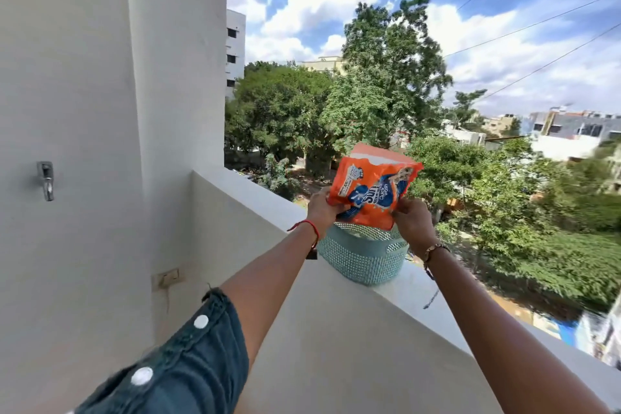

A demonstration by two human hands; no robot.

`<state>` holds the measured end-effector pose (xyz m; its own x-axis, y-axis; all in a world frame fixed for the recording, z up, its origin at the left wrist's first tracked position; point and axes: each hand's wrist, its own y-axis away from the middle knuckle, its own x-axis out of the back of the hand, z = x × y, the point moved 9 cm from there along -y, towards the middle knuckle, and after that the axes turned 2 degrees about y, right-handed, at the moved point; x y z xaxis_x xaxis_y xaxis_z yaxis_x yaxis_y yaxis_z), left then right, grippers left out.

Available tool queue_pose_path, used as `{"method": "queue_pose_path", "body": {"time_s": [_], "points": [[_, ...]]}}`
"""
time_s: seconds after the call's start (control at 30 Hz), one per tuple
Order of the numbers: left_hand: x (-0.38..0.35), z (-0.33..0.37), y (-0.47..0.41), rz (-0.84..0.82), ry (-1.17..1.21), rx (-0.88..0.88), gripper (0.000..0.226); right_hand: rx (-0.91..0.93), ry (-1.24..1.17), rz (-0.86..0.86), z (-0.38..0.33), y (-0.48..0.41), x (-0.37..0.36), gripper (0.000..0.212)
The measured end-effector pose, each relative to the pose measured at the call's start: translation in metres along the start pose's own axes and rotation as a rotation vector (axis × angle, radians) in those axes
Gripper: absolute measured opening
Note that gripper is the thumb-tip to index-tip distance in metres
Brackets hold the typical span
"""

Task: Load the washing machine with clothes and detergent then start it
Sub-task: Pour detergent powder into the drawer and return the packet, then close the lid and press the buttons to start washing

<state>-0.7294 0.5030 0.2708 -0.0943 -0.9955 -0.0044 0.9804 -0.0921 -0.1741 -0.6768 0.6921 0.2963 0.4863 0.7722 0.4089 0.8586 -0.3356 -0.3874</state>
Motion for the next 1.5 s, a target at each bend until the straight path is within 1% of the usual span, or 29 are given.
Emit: {"method": "queue_pose_path", "body": {"time_s": [0.1,0.17,0.23,0.33,0.37,0.4,0.43,0.5,0.53,0.6,0.63,0.67,0.73,0.8,0.83,0.93,1.0,1.07,1.13,1.2,1.27,1.33,1.5], "points": [[0.002,0.001,-0.002,0.066,-0.138,-0.041,0.048,-0.100,0.007,-0.052,0.020,-0.003,-0.009,0.009],[0.004,0.002,0.000,0.070,-0.205,-0.044,0.046,-0.106,-0.023,-0.040,0.022,-0.008,-0.013,0.008],[0.007,0.002,0.002,0.062,-0.273,-0.043,0.043,-0.115,-0.048,-0.013,0.020,-0.010,-0.016,0.020],[0.016,0.002,0.011,0.067,-0.366,-0.068,0.043,-0.126,-0.024,-0.005,0.013,0.000,-0.022,0.026],[0.021,0.002,0.016,0.069,-0.393,-0.080,0.044,-0.124,-0.010,-0.003,0.012,0.003,-0.024,0.024],[0.026,0.002,0.021,0.072,-0.406,-0.090,0.045,-0.133,0.001,0.006,0.009,0.008,-0.025,0.016],[0.032,0.000,0.026,0.073,-0.400,-0.089,0.046,-0.144,0.006,0.043,0.007,0.013,-0.025,0.008],[0.046,-0.005,0.041,0.074,-0.342,-0.074,0.046,-0.197,-0.032,0.134,0.004,0.023,-0.021,0.023],[0.054,-0.008,0.052,0.072,-0.293,-0.060,0.046,-0.229,-0.065,0.185,-0.001,0.034,-0.019,0.028],[0.075,-0.016,0.086,0.056,-0.165,-0.011,0.040,-0.254,-0.143,0.249,-0.019,0.062,-0.021,0.023],[0.088,-0.022,0.110,0.037,-0.101,0.013,0.036,-0.232,-0.211,0.232,-0.033,0.080,-0.030,0.017],[0.103,-0.027,0.138,0.014,-0.038,0.038,0.032,-0.215,-0.297,0.178,-0.046,0.101,-0.046,0.012],[0.142,-0.049,0.202,-0.015,0.052,0.133,0.023,-0.256,-0.546,0.023,-0.062,0.153,-0.092,0.020],[0.194,-0.080,0.271,0.033,0.116,0.263,0.020,-0.340,-0.747,-0.182,-0.075,0.223,-0.150,0.017],[0.223,-0.097,0.308,0.084,0.158,0.329,0.018,-0.395,-0.794,-0.286,-0.081,0.264,-0.181,0.018],[0.313,-0.147,0.421,0.311,0.285,0.512,0.015,-0.581,-0.831,-0.529,-0.091,0.392,-0.265,0.018],[0.360,-0.176,0.495,0.417,0.350,0.625,0.014,-0.706,-0.833,-0.661,-0.095,0.474,-0.309,0.015],[0.403,-0.203,0.563,0.503,0.433,0.739,0.016,-0.810,-0.806,-0.791,-0.099,0.550,-0.342,0.015],[0.444,-0.223,0.634,0.623,0.523,0.826,0.019,-0.904,-0.777,-0.903,-0.106,0.624,-0.368,0.015],[0.476,-0.236,0.687,0.771,0.630,0.857,0.025,-1.000,-0.755,-0.981,-0.109,0.683,-0.385,0.016],[0.498,-0.242,0.720,0.890,0.735,0.838,0.045,-1.094,-0.710,-1.018,-0.108,0.724,-0.401,0.018],[0.513,-0.244,0.735,0.977,0.809,0.784,0.057,-1.143,-0.640,-1.031,-0.102,0.750,-0.415,0.017],[0.529,-0.235,0.720,1.063,0.892,0.629,0.069,-1.100,-0.555,-1.059,-0.110,0.763,-0.437,0.011]]}}
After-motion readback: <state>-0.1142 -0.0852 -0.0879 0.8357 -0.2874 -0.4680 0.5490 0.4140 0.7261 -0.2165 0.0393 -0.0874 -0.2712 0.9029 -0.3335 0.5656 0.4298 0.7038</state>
